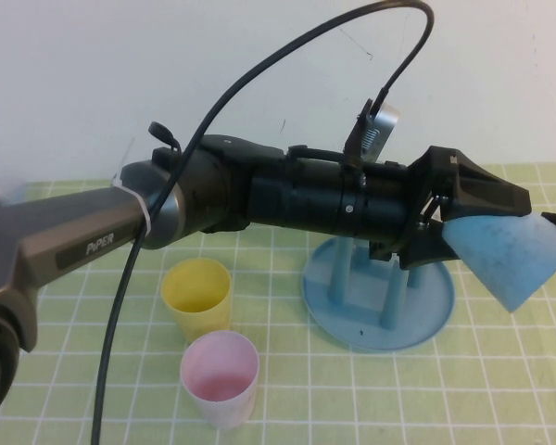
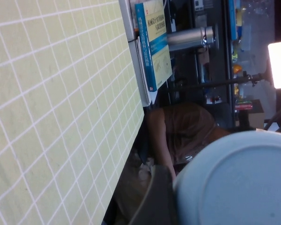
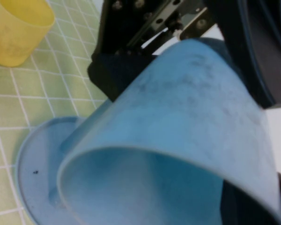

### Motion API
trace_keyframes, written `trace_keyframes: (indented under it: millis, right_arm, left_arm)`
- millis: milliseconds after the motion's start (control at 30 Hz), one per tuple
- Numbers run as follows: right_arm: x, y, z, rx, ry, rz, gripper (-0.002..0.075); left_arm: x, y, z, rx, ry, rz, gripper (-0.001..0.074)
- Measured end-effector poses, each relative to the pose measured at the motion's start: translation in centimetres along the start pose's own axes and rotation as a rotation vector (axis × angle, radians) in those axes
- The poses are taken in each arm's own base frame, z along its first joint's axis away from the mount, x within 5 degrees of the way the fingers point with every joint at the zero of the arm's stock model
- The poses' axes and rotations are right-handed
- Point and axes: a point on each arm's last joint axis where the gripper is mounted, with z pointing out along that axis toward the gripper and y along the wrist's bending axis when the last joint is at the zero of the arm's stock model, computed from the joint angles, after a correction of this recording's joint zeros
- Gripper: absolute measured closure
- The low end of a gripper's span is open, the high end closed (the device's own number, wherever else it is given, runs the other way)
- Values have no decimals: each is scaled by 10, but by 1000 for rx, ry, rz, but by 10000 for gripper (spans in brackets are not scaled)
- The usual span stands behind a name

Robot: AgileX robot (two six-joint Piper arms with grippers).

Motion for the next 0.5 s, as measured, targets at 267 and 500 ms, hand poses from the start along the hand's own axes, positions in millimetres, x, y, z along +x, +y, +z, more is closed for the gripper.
trace_keyframes:
  millis: [267,500]
  right_arm:
    - [0,-1,0,9,-2,50,659]
    - [-1,-1,0,8,-4,56,673]
  left_arm:
    - [0,-1,0,14,3,23,157]
    - [1,-2,0,19,7,111,125]
